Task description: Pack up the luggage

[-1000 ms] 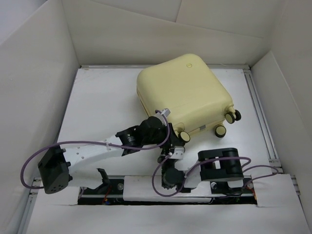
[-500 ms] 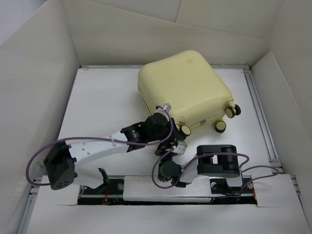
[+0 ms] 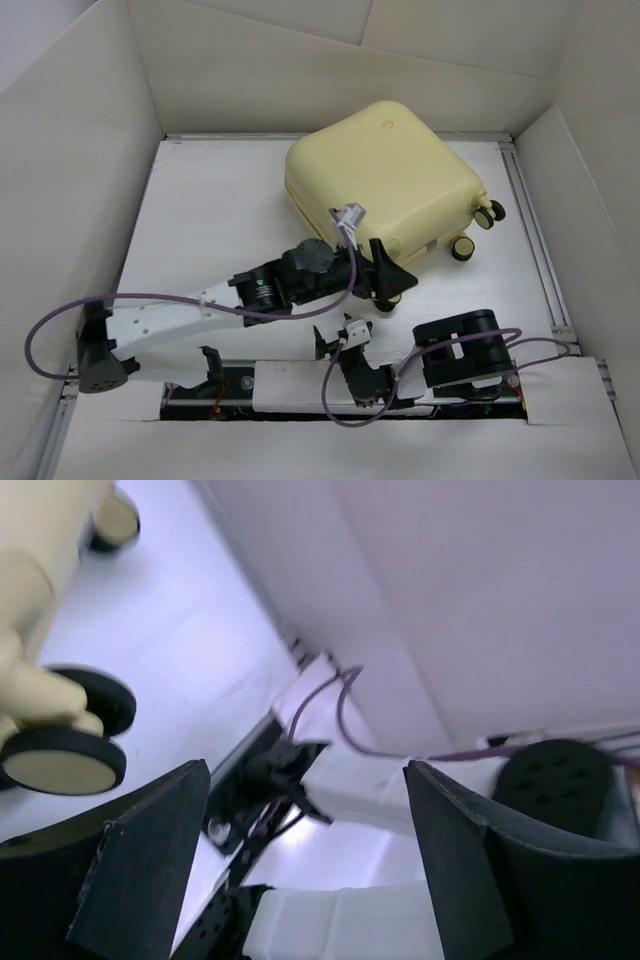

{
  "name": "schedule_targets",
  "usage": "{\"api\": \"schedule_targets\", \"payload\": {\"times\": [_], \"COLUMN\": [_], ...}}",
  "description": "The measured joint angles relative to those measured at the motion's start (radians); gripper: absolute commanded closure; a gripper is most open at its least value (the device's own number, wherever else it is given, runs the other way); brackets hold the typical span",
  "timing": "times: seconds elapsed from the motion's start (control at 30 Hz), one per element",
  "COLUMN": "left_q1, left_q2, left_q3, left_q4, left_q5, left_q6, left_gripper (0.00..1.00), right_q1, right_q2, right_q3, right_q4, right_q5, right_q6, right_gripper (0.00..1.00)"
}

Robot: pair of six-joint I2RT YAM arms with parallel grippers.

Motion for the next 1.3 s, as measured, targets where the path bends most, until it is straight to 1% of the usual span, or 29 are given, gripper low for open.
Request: {"api": "schedule_targets", "payload": {"times": [0.1, 0.13, 0.17, 0.23, 0.3, 0.33, 0.4, 0.43, 0.47, 0.5, 0.53, 0.57, 0.6, 0.63, 0.67, 0.7, 0.73, 0.77, 0.87, 0.93, 0.97, 1.03, 1.13, 1.17, 1.3], "left_q1": [0.014, 0.017, 0.019, 0.019, 0.019, 0.019, 0.019, 0.019, 0.019, 0.019, 0.019, 0.019, 0.019, 0.027, 0.035, 0.028, 0.004, -0.017, -0.046, -0.047, -0.047, -0.046, -0.046, -0.046, -0.046], "left_q2": [-0.111, -0.149, -0.182, -0.256, -0.324, -0.361, -0.428, -0.473, -0.515, -0.549, -0.576, -0.587, -0.581, -0.563, -0.539, -0.510, -0.470, -0.420, -0.267, -0.203, -0.171, -0.126, -0.061, -0.043, 0.054], "left_q3": [0.048, 0.065, 0.081, 0.103, 0.098, 0.084, 0.015, -0.035, -0.090, -0.154, -0.224, -0.288, -0.349, -0.401, -0.429, -0.453, -0.474, -0.482, -0.480, -0.471, -0.460, -0.440, -0.408, -0.398, -0.337], "left_q4": [-0.035, -0.055, -0.074, -0.116, -0.155, -0.173, -0.193, -0.204, -0.219, -0.217, -0.212, -0.211, -0.203, -0.155, -0.153, -0.141, -0.128, -0.119, -0.085, -0.067, -0.054, -0.027, 0.026, 0.040, 0.084], "left_q5": [-0.079, -0.115, -0.146, -0.221, -0.278, -0.304, -0.355, -0.376, -0.388, -0.393, -0.395, -0.393, -0.384, -0.415, -0.405, -0.387, -0.368, -0.358, -0.335, -0.334, -0.336, -0.343, -0.370, -0.378, -0.432], "left_q6": [0.052, 0.071, 0.088, 0.118, 0.135, 0.138, 0.137, 0.130, 0.120, 0.110, 0.101, 0.087, 0.077, 0.057, 0.047, 0.042, 0.041, 0.040, 0.045, 0.056, 0.062, 0.071, 0.084, 0.088, 0.116], "left_gripper": [0.21, 0.15, 0.13, 0.13, 0.20, 0.25, 0.34, 0.39, 0.45, 0.48, 0.50, 0.52, 0.52, 0.52, 0.52, 0.52, 0.52, 0.50, 0.50, 0.50, 0.49, 0.47, 0.45, 0.44, 0.44], "right_q1": [0.036, 0.051, 0.064, 0.091, 0.102, 0.102, 0.101, 0.100, 0.092, 0.077, 0.046, 0.002, -0.039, -0.065, -0.088, -0.095, -0.109, -0.120, -0.174, -0.209, -0.217, -0.228, -0.276, -0.295, -0.395], "right_q2": [-0.024, -0.037, -0.052, -0.103, -0.173, -0.219, -0.339, -0.409, -0.503, -0.586, -0.652, -0.706, -0.756, -0.811, -0.878, -0.902, -0.940, -0.974, -1.028, -1.039, -1.037, -1.030, -1.034, -1.036, -1.052], "right_q3": [-0.047, -0.063, -0.077, -0.113, -0.132, -0.134, -0.127, -0.108, -0.069, -0.012, 0.061, 0.139, 0.203, 0.248, 0.284, 0.297, 0.322, 0.344, 0.384, 0.388, 0.388, 0.388, 0.388, 0.388, 0.388], "right_q4": [-0.017, -0.023, -0.025, -0.033, -0.040, -0.049, -0.064, -0.126, -0.271, -0.423, -0.577, -0.721, -0.840, -0.985, -1.146, -1.198, -1.305, -1.401, -1.664, -1.813, -1.878, -1.983, -2.071, -2.086, -2.102], "right_q5": [0.034, 0.046, 0.056, 0.069, 0.078, 0.079, 0.079, 0.078, 0.062, 0.035, -0.001, -0.054, -0.097, -0.126, -0.151, -0.161, -0.177, -0.193, -0.261, -0.293, -0.309, -0.341, -0.383, -0.394, -0.464], "right_q6": [-0.013, -0.015, -0.018, -0.022, -0.026, -0.026, -0.014, 0.011, 0.080, 0.167, 0.237, 0.291, 0.340, 0.363, 0.433, 0.457, 0.508, 0.554, 0.655, 0.707, 0.729, 0.760, 0.775, 0.771, 0.706], "right_gripper": [0.16, 0.16, 0.16, 0.16, 0.16, 0.16, 0.16, 0.18, 0.21, 0.29, 0.52, 0.59, 0.63, 0.64, 0.61, 0.55, 0.47, 0.34, 0.20, 0.14, 0.06, 0.06, 0.04, 0.04, 0.04]}}
